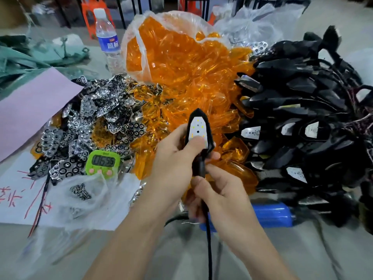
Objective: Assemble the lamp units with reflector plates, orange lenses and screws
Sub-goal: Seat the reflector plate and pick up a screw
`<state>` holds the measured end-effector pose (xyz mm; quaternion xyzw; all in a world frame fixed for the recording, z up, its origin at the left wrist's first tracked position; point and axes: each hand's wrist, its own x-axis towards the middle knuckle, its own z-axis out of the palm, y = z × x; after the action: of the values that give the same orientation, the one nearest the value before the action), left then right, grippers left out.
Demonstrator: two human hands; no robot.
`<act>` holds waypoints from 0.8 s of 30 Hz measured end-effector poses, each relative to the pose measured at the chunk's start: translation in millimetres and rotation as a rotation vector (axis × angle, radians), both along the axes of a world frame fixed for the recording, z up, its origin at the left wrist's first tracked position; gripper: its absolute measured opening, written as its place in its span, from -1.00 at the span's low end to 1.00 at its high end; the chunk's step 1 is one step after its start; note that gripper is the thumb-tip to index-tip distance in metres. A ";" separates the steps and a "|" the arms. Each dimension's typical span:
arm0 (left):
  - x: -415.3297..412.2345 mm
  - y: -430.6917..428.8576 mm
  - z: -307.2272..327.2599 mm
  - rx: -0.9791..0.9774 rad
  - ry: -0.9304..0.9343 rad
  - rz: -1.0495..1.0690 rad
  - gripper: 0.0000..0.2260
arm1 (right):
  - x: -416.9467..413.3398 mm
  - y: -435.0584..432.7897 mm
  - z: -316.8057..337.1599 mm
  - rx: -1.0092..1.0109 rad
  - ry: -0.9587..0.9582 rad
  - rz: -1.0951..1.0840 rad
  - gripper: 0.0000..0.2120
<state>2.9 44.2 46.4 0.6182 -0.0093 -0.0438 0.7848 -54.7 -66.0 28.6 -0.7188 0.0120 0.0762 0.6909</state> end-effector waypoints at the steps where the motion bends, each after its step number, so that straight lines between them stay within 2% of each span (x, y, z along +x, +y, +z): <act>1: -0.5 -2.2 -1.3 0.028 -0.027 0.036 -0.84 | 0.6 -10.2 3.8 -0.188 -0.061 0.034 -0.80; 2: -1.5 -2.4 -0.4 0.052 -0.059 0.059 -0.85 | 3.3 -21.4 10.5 -0.384 -0.133 0.030 -0.77; 3: -2.7 -2.0 2.6 0.079 -0.095 0.066 -0.85 | 8.8 -32.3 19.9 -0.488 -0.204 -0.031 -0.73; 6: -7.3 -3.1 14.4 0.145 -0.178 -0.001 -0.83 | 30.9 -46.5 55.9 -0.332 -0.334 -0.197 -0.74; 8: -8.6 -3.0 21.4 0.203 -0.194 -0.021 -0.80 | 47.9 -42.6 74.7 -0.333 -0.416 -0.118 -0.72; 10: -10.2 -1.9 26.1 0.218 -0.193 -0.022 -0.78 | 61.1 -37.0 87.1 -0.345 -0.481 -0.036 -0.79; 13: -14.3 -1.0 28.9 0.212 -0.185 -0.036 -0.82 | 72.0 -36.2 94.3 -0.331 -0.485 -0.008 -0.84; 19: -29.2 -3.8 33.9 -0.082 -0.034 -0.160 -0.86 | 67.3 -33.3 96.2 -0.321 -0.486 0.023 -0.77; 24: -38.7 -4.4 28.2 -0.080 -0.060 -0.123 -0.88 | 61.6 -27.5 96.3 -0.326 -0.483 0.012 -0.76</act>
<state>-35.8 39.8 74.6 0.5856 -0.0726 -0.0729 0.8041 6.9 -93.5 124.9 -0.8179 -0.1449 -0.0957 0.5485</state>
